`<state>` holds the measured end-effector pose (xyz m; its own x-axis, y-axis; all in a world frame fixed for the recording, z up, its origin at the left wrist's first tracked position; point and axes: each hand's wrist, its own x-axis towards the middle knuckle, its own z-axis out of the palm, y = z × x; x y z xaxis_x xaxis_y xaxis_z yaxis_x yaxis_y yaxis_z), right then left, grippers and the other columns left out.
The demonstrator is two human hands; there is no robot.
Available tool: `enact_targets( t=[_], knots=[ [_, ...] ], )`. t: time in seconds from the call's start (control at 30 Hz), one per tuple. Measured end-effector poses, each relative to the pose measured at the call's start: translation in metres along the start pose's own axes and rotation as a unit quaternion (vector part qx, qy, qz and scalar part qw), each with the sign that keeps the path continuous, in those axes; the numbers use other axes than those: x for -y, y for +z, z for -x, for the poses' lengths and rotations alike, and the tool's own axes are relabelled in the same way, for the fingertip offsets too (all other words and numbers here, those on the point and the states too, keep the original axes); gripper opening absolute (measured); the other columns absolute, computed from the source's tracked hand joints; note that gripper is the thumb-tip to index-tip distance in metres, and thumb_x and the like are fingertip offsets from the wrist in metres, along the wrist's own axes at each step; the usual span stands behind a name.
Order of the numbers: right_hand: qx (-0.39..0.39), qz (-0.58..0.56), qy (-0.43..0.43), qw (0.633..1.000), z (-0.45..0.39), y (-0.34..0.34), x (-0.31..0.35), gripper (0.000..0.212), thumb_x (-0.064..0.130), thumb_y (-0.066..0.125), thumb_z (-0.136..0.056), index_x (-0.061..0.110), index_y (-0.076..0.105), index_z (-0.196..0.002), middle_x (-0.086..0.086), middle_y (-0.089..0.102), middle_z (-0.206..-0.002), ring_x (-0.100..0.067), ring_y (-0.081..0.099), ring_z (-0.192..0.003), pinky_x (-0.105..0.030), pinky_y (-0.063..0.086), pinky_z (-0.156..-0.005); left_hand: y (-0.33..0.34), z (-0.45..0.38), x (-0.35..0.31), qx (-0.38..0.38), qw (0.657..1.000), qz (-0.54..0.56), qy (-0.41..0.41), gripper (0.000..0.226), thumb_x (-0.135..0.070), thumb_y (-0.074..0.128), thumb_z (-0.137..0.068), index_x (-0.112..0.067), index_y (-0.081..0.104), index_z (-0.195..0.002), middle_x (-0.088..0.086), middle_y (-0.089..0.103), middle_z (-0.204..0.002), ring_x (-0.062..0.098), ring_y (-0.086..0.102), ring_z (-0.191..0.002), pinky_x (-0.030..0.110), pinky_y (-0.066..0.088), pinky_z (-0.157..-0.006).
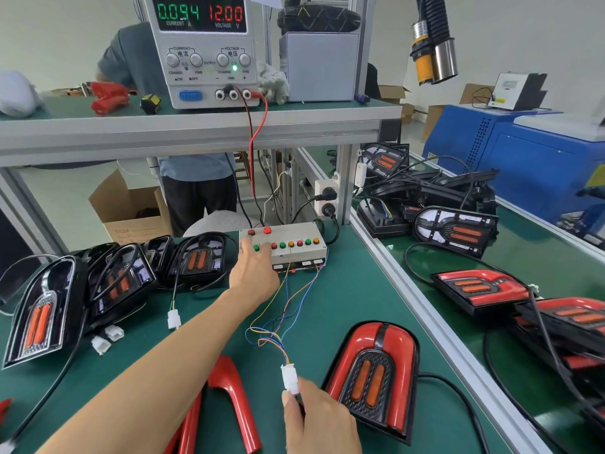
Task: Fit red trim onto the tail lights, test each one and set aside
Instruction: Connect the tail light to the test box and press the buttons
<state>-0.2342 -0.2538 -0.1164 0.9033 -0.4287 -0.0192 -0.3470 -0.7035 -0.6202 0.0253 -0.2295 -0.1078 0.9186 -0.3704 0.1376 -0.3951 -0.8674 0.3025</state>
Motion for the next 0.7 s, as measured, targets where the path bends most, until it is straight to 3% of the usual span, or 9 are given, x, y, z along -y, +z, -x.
enact_targets(
  t=[0.1, 0.13, 0.2, 0.23, 0.3, 0.43, 0.7],
  knots=[
    [-0.024, -0.021, 0.004, 0.999, 0.001, 0.002, 0.002, 0.033, 0.053, 0.039, -0.104, 0.053, 0.047, -0.136, 0.013, 0.065, -0.123, -0.003, 0.061, -0.111, -0.015, 0.043, -0.090, 0.004, 0.003, -0.006, -0.020, 0.997, 0.015, 0.068, 0.050, -0.010, 0.054, -0.093, -0.012, 0.048, -0.142, 0.013, 0.023, -0.158, 0.036, 0.044, -0.135, 0.044, 0.052, -0.086],
    [-0.036, 0.000, -0.008, 0.999, 0.000, 0.005, 0.006, 0.030, 0.053, 0.052, -0.099, 0.051, 0.057, -0.129, 0.014, 0.069, -0.112, -0.001, 0.065, -0.101, -0.015, 0.046, -0.083, 0.005, 0.003, -0.009, -0.014, 0.995, 0.016, 0.094, 0.050, -0.009, 0.052, -0.093, -0.011, 0.048, -0.143, 0.011, 0.027, -0.156, 0.036, 0.047, -0.131, 0.044, 0.053, -0.085],
    [-0.100, 0.006, -0.039, 0.994, -0.003, 0.006, 0.006, 0.032, 0.044, 0.093, -0.065, 0.042, 0.077, -0.093, 0.017, 0.069, -0.070, 0.000, 0.066, -0.061, -0.013, 0.048, -0.052, 0.008, 0.002, -0.016, 0.004, 0.991, 0.016, 0.136, 0.053, -0.009, 0.050, -0.094, -0.011, 0.046, -0.147, 0.009, 0.036, -0.150, 0.035, 0.052, -0.125, 0.046, 0.053, -0.086],
    [-0.111, 0.005, -0.045, 0.993, -0.004, 0.005, 0.008, 0.038, 0.040, 0.101, -0.050, 0.038, 0.078, -0.081, 0.017, 0.064, -0.058, -0.001, 0.061, -0.049, -0.013, 0.044, -0.044, 0.009, 0.001, -0.019, 0.011, 0.989, 0.013, 0.145, 0.055, -0.010, 0.049, -0.094, -0.012, 0.044, -0.149, 0.009, 0.038, -0.148, 0.035, 0.053, -0.123, 0.047, 0.054, -0.087],
    [-0.104, 0.040, -0.045, 0.993, -0.006, 0.010, 0.008, 0.041, 0.043, 0.100, -0.048, 0.039, 0.078, -0.082, 0.017, 0.064, -0.058, 0.000, 0.062, -0.049, -0.013, 0.046, -0.046, 0.011, -0.001, -0.026, 0.021, 0.991, 0.006, 0.135, 0.059, -0.011, 0.049, -0.095, -0.014, 0.038, -0.153, 0.010, 0.039, -0.144, 0.035, 0.052, -0.121, 0.048, 0.054, -0.087],
    [-0.108, 0.041, -0.051, 0.992, -0.004, 0.011, 0.006, 0.053, 0.041, 0.103, -0.014, 0.035, 0.074, -0.058, 0.016, 0.049, -0.039, -0.001, 0.047, -0.029, -0.014, 0.035, -0.031, 0.012, -0.007, -0.035, 0.044, 0.993, -0.024, 0.108, 0.065, -0.013, 0.051, -0.095, -0.016, 0.030, -0.155, 0.015, 0.037, -0.136, 0.033, 0.047, -0.122, 0.044, 0.053, -0.089],
    [-0.129, 0.024, -0.079, 0.988, -0.006, 0.014, -0.002, 0.053, 0.039, 0.103, -0.015, 0.037, 0.074, -0.059, 0.018, 0.051, -0.041, 0.000, 0.048, -0.031, -0.012, 0.035, -0.033, 0.009, -0.017, -0.053, 0.078, 0.988, -0.099, 0.089, 0.074, -0.014, 0.053, -0.093, -0.028, 0.020, -0.157, 0.016, 0.032, -0.135, 0.034, 0.046, -0.116, 0.037, 0.045, -0.079]
  ],
)
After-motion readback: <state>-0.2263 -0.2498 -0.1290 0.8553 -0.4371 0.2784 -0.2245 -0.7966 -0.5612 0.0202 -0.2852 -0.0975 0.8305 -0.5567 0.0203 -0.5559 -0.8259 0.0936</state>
